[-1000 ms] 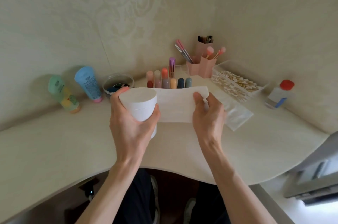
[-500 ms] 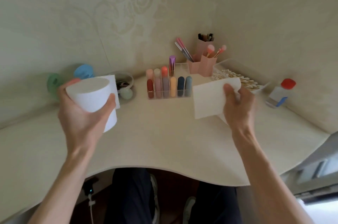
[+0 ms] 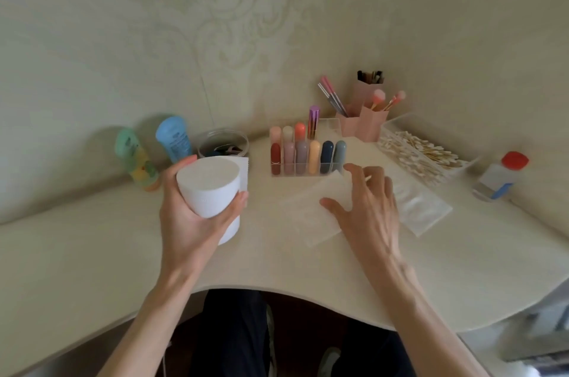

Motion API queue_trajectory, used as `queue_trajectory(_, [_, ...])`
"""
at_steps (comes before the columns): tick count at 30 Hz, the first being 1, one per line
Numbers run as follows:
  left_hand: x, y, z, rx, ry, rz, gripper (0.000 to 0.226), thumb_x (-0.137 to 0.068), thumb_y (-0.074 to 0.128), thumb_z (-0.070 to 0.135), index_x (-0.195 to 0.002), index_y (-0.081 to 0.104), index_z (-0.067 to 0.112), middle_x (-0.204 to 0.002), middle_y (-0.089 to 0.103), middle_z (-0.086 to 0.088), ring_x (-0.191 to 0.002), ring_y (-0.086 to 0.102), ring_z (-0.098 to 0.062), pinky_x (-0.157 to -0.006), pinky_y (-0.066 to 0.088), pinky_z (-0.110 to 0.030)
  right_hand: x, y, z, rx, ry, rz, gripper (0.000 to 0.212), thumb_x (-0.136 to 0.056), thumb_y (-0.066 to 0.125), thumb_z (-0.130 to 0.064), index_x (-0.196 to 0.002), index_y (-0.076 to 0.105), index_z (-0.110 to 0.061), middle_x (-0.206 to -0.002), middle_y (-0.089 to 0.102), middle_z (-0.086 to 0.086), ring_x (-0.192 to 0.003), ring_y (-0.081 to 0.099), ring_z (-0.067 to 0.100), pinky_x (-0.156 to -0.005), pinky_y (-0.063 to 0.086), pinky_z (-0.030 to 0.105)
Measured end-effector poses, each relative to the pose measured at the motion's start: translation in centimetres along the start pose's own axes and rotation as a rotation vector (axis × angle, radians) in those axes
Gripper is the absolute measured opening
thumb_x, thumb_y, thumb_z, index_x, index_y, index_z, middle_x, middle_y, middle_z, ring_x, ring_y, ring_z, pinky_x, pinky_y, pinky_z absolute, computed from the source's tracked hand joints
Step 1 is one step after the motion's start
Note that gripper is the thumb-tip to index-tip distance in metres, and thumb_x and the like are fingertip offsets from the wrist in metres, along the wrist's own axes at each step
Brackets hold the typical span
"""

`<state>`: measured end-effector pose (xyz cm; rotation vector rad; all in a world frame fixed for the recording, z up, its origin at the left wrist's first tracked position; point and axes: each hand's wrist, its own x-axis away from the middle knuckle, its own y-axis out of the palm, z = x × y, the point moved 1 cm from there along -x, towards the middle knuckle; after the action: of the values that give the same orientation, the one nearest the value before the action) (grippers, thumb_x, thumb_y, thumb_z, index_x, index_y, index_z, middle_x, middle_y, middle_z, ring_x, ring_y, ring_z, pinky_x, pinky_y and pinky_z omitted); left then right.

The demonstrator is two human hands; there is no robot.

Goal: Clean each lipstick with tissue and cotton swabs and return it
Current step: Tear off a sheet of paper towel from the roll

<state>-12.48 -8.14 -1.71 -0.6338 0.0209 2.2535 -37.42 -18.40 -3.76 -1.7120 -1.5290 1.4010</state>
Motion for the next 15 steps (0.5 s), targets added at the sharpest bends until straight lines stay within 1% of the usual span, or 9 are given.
queue_trajectory(1, [0.0,0.0,0.0,0.008,-0.002,0.001,0.089,-0.064,0.096,0.032,-0.138,0.048,0.025,-0.122,0.055,0.033,-0.118,0.056,0.003,-0.096,0.046,-0.012,0.0,0.2,0.0,0.024,-0.09,0.064,0.057,-0.081,0.087,-0.039,-0.13,0.064,-0.019,-0.125,0.055,0.009,-0.111,0.054,0.033,-0.085,0.051,0.045])
queue_trajectory(2, [-0.1,-0.1,0.0,0.015,-0.002,0.004,0.089,-0.064,0.096,0.032,-0.139,0.048,0.025,-0.123,0.055,0.033,-0.119,0.056,0.003,-0.096,0.045,-0.012,0.0,0.3,-0.1,-0.004,-0.166,0.094,0.04,-0.084,0.085,-0.035,-0.118,0.071,-0.019,-0.121,0.059,0.007,-0.111,0.055,0.031,-0.087,0.048,0.043])
queue_trajectory(3, [-0.1,0.0,0.0,0.021,-0.001,0.005,0.09,-0.063,0.096,0.033,-0.139,0.048,0.024,-0.124,0.055,0.03,-0.119,0.056,0.002,-0.097,0.045,-0.013,0.0,0.3,-0.3,-0.06,-0.219,0.079,0.023,-0.087,0.082,-0.032,-0.106,0.075,-0.019,-0.115,0.064,0.003,-0.108,0.058,0.028,-0.086,0.045,0.04])
queue_trajectory(4, [-0.1,-0.1,0.0,0.024,0.001,0.006,0.092,-0.062,0.096,0.033,-0.139,0.047,0.024,-0.126,0.055,0.028,-0.12,0.056,0.001,-0.099,0.045,-0.014,0.1,0.5,-0.6,-0.108,-0.254,0.03,0.012,-0.091,0.079,-0.031,-0.097,0.077,-0.021,-0.107,0.068,-0.001,-0.102,0.061,0.026,-0.085,0.042,0.037])
queue_trajectory(6, [-0.2,-0.2,-0.1,0.027,0.003,0.009,0.096,-0.059,0.097,0.033,-0.139,0.047,0.023,-0.126,0.054,0.029,-0.121,0.055,0.0,-0.1,0.046,-0.017,0.3,1.0,-1.0,-0.16,-0.29,-0.07,0.012,-0.095,0.074,-0.034,-0.089,0.077,-0.024,-0.098,0.07,-0.008,-0.093,0.063,0.023,-0.083,0.039,0.037])
queue_trajectory(9, [-0.5,-0.9,-0.3,0.022,0.012,0.032,0.097,-0.057,0.096,0.036,-0.138,0.045,0.026,-0.124,0.052,0.038,-0.121,0.054,0.003,-0.101,0.043,-0.013,0.4,1.7,-1.4,-0.167,-0.322,-0.078,0.013,-0.096,0.072,-0.038,-0.09,0.077,-0.028,-0.099,0.068,-0.01,-0.094,0.061,0.02,-0.084,0.037,0.038])
queue_trajectory(13, [-0.7,-3.0,-1.0,0.008,-0.005,0.086,0.092,-0.064,0.095,0.035,-0.14,0.044,0.029,-0.126,0.054,0.028,-0.122,0.057,-0.003,-0.096,0.044,-0.013,-0.2,2.1,-3.0,-0.21,-0.304,-0.056,0.009,-0.091,0.078,-0.037,-0.093,0.078,-0.029,-0.101,0.068,-0.011,-0.098,0.062,0.019,-0.087,0.035,0.034])
queue_trajectory(15, [-0.7,-4.3,-1.5,0.001,-0.015,0.108,0.088,-0.067,0.094,0.035,-0.139,0.043,0.033,-0.126,0.055,0.027,-0.123,0.056,-0.004,-0.096,0.045,-0.013,-0.3,2.7,-4.5,-0.263,-0.327,-0.086,0.008,-0.09,0.08,-0.036,-0.094,0.078,-0.029,-0.101,0.069,-0.012,-0.099,0.064,0.02,-0.088,0.04,0.036])
